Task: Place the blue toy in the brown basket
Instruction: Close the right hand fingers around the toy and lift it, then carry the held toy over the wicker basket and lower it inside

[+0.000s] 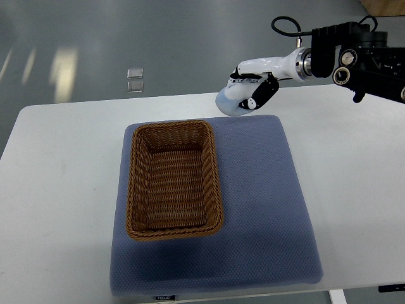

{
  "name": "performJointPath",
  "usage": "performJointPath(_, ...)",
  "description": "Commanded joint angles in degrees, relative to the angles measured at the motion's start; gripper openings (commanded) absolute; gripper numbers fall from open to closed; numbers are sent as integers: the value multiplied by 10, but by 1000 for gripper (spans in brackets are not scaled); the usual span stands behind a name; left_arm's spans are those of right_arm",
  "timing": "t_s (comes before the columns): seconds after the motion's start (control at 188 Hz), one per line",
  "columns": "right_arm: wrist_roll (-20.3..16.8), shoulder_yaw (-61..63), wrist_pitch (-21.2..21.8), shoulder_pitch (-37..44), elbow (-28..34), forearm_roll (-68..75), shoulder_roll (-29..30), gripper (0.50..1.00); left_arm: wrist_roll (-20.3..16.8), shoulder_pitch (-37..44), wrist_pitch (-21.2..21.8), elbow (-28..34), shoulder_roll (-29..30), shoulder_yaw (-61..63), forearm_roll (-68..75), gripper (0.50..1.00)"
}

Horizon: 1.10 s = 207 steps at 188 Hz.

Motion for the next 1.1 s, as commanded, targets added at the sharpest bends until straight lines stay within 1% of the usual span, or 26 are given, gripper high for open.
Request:
performJointPath(0.0, 1, 5, -3, 21, 31, 45, 9, 517, 0, 0, 0, 0, 0, 0, 0, 1000)
performJointPath(0.091, 2, 5, -11, 23, 31, 77, 55, 519, 0, 0, 0, 3, 0, 0, -1, 1000)
performJointPath(0.234, 3, 1, -44, 13, 1, 79, 142, 531, 0, -1, 0, 7, 0, 0, -2, 1000)
performJointPath(0.256, 3, 0, -46, 13, -3, 77, 147, 531, 0, -1, 0, 7, 0, 0, -2, 1000)
performJointPath(0.266, 3, 0, -49, 9, -10, 75, 160, 533, 0, -1, 0, 7, 0, 0, -2, 1000)
performJointPath(0.293, 3, -1, -51, 4, -19, 74, 173, 533, 0, -1, 0, 7, 0, -1, -1, 1000)
performJointPath(0.319, 3, -1, -53, -8, -32, 72, 188, 543, 0, -1, 0, 6, 0, -1, -2, 1000)
performJointPath(0.479, 3, -2, -56, -60, -76, 65, 248, 560, 0, -2, 0, 3, 0, -1, -1, 1000)
performJointPath(0.623, 3, -7, -68, -103, -105, 34, 281, 562, 0, -2, 0, 3, 0, -1, -1, 1000)
performJointPath(0.772, 3, -7, -71, -135, -132, 23, 281, 562, 0, -2, 0, 2, 0, 0, -1, 1000)
performJointPath(0.932, 3, -7, -71, -152, -150, 0, 281, 566, 0, -2, 0, 3, 0, 0, -1, 1000)
performJointPath(1.028, 3, -8, -70, -158, -155, -8, 281, 580, 0, -2, 0, 4, 0, 0, -1, 1000)
performJointPath(1.097, 3, -10, -70, -160, -156, -10, 281, 615, 0, -2, 0, 4, 0, -1, -2, 1000)
